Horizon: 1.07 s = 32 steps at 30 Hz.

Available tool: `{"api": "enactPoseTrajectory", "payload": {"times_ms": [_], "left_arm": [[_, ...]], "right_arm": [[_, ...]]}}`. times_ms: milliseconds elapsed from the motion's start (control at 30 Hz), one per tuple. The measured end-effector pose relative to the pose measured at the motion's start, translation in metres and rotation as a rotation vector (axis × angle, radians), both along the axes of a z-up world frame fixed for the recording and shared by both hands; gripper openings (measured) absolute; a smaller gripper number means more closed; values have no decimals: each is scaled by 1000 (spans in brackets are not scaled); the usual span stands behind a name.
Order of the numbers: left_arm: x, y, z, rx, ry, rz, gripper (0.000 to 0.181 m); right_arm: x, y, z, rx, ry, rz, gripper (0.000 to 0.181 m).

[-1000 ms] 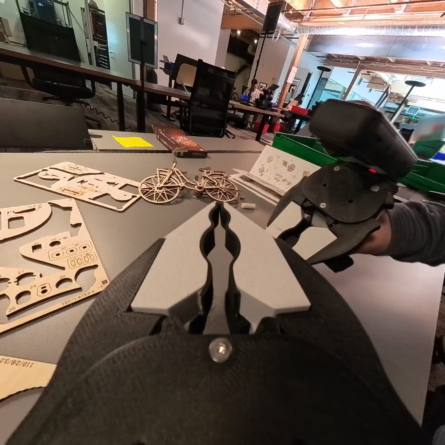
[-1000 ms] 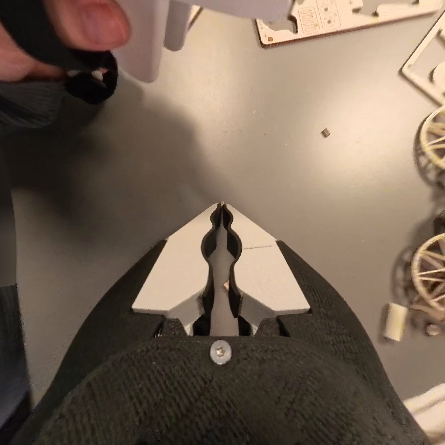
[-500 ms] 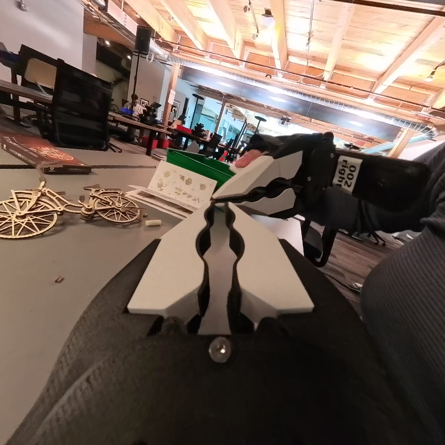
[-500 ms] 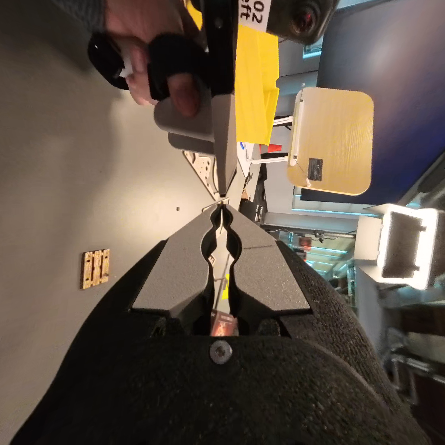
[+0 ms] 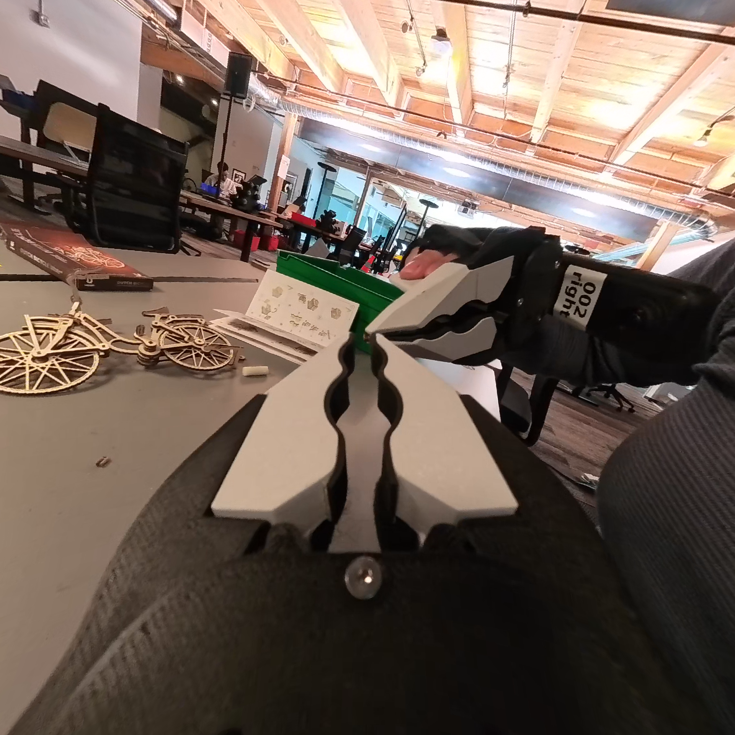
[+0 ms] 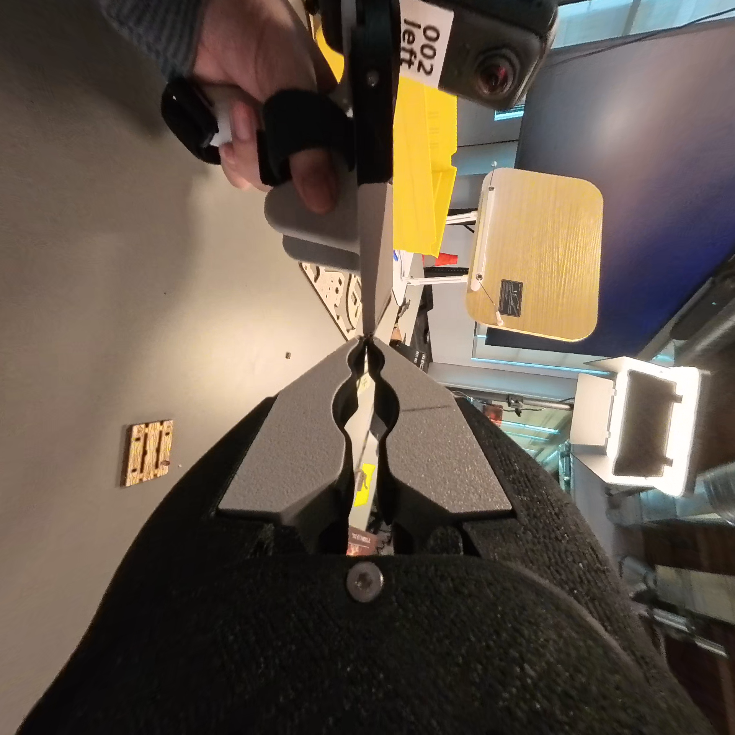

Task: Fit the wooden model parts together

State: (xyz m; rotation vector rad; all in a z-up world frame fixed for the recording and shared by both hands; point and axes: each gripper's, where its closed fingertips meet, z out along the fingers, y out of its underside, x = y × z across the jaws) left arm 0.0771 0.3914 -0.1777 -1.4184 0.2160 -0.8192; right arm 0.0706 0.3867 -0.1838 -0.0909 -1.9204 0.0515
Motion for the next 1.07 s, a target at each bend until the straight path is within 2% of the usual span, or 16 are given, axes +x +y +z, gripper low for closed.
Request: {"api": "enactPoseTrajectory", "payload": {"times_ms": [467,633,700,900,1000,1067], "left_arm": [[5,-3,5,-13,-98,-75,0],[6,-5,9,24,-99,-78,0],[5,-6,11,28,-108,-83,5],[6,-6,9,7,-124,-102,1],[5,-6,8,8,-107,-91,1],[2,-8,14,62,-82,-57,0]], "right_arm": [[2,-1,6,10,19,8,0],[3,-4,11,19,25,20,0],[3,-4,11,27,23,24,0],[2,-5,8,9,-2,23,0],[1,-5,9,-101,2,11,0],[1,-9,15,-425,-54,3,4]]}}
